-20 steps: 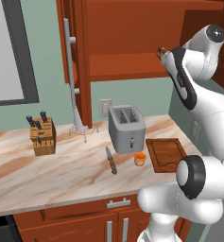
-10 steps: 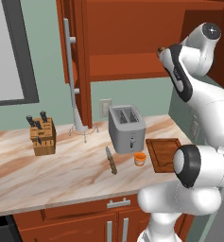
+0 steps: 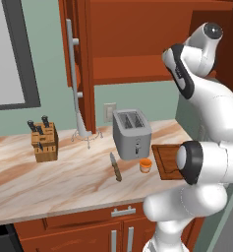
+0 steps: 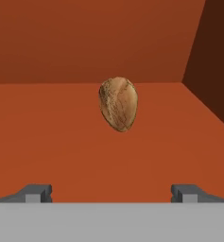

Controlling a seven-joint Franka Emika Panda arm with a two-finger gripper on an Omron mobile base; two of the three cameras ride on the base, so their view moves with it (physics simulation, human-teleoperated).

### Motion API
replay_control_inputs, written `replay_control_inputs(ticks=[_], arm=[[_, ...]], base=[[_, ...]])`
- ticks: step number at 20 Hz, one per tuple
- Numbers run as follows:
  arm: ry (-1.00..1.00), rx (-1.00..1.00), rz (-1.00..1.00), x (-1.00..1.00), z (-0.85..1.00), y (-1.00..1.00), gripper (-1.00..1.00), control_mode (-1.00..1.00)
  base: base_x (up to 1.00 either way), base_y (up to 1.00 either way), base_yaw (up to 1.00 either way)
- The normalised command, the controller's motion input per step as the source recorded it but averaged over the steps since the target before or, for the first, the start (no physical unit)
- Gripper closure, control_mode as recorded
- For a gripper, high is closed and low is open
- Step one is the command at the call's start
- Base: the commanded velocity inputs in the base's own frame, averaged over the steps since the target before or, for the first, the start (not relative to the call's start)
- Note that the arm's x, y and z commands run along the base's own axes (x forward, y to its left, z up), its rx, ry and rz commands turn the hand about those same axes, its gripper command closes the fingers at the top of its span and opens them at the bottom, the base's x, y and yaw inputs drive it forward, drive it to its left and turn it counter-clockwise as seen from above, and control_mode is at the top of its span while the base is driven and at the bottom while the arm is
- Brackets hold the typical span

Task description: Pick the bread, place it on the cutting board, pick the jam, place it on the counter, and close the cabinet.

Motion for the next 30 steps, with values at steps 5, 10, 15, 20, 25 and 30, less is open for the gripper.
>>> replay_control_inputs(ticks=[5, 10, 15, 20, 25, 30], arm=[[0.0, 0.0, 0.0, 0.27, 0.0, -0.03, -1.0, -1.0], [0.0, 0.0, 0.0, 0.28, 0.0, -0.07, -1.0, -1.0], [0.0, 0.0, 0.0, 0.28, 0.0, -0.07, -1.0, -1.0], [0.0, 0.0, 0.0, 0.21, 0.0, -0.01, -1.0, -1.0], [0.0, 0.0, 0.0, 0.21, 0.0, 0.0, -1.0, -1.0], [0.0, 0.0, 0.0, 0.21, 0.0, 0.0, -1.0, -1.0]], base=[[0.0, 0.0, 0.0], [0.0, 0.0, 0.0], [0.0, 0.0, 0.0], [0.0, 0.0, 0.0], [0.0, 0.0, 0.0], [0.0, 0.0, 0.0]])
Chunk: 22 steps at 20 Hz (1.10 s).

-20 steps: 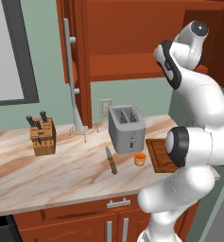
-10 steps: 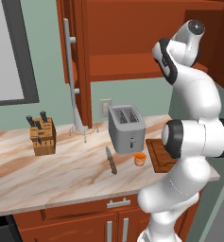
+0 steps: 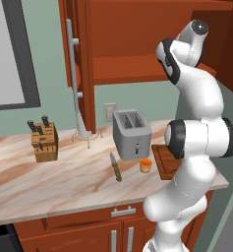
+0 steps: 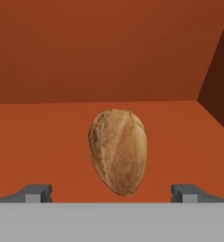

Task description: Pick the bread, place it on the cutting board, pick the jam, place it on the counter, and close the cabinet.

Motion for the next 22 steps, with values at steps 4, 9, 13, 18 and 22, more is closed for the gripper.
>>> replay_control_inputs(ticks=[4, 9, 13, 18, 22], arm=[[0.0, 0.0, 0.0, 0.23, 0.0, -0.01, -1.0, -1.0], [0.0, 0.0, 0.0, 0.21, 0.0, -0.04, -1.0, -1.0], [0.0, 0.0, 0.0, 0.22, 0.0, -0.04, -1.0, -1.0], [0.0, 0.0, 0.0, 0.2, 0.0, -0.05, -1.0, -1.0], [0.0, 0.0, 0.0, 0.18, 0.0, -0.04, -1.0, -1.0]], base=[[0.0, 0.0, 0.0], [0.0, 0.0, 0.0], [0.0, 0.0, 0.0], [0.0, 0.0, 0.0], [0.0, 0.0, 0.0]])
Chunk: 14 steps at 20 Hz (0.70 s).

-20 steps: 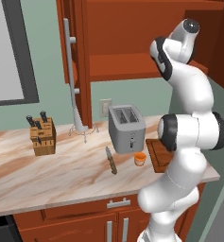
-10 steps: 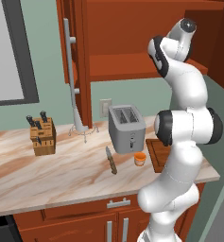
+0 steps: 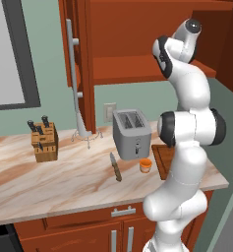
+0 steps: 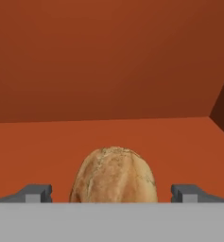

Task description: Pick the bread, place it on the cutting board, pick the jam, place it on the counter, and close the cabinet.

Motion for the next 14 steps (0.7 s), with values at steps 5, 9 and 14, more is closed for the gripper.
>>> replay_control_inputs(ticks=[5, 9, 14], arm=[[0.0, 0.0, 0.0, 0.08, 0.0, -0.03, -1.0, -1.0], [0.01, 0.0, 0.0, 0.0, 0.0, 0.0, -1.0, -1.0], [0.04, 0.0, 0.0, 0.01, -0.03, 0.0, 1.0, -1.0]], base=[[0.0, 0.0, 0.0], [0.0, 0.0, 0.0], [0.0, 0.0, 0.0]])
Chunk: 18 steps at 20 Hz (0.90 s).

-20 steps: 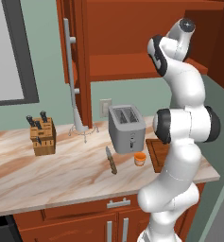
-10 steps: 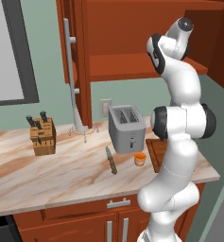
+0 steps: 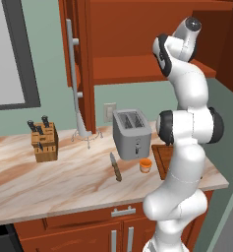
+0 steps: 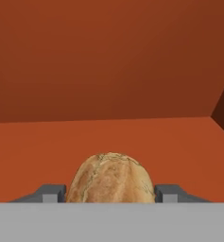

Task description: Pick the bread, place it on the cutting board, pick the jam, place it on the counter, and close the cabinet.

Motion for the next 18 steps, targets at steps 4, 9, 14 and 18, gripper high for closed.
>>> replay_control_inputs(ticks=[4, 9, 14, 18], arm=[[0.04, 0.0, 0.0, 0.0, -0.19, 0.0, 1.0, -1.0], [0.05, 0.0, 0.0, -0.01, -0.21, 0.0, 1.0, -1.0], [-0.01, 0.0, 0.0, -0.01, 0.0, -0.11, 1.0, -1.0], [-0.01, 0.0, 0.0, -0.12, 0.0, -0.14, 1.0, -1.0]], base=[[0.0, 0.0, 0.0], [0.0, 0.0, 0.0], [0.0, 0.0, 0.0], [0.0, 0.0, 0.0]])
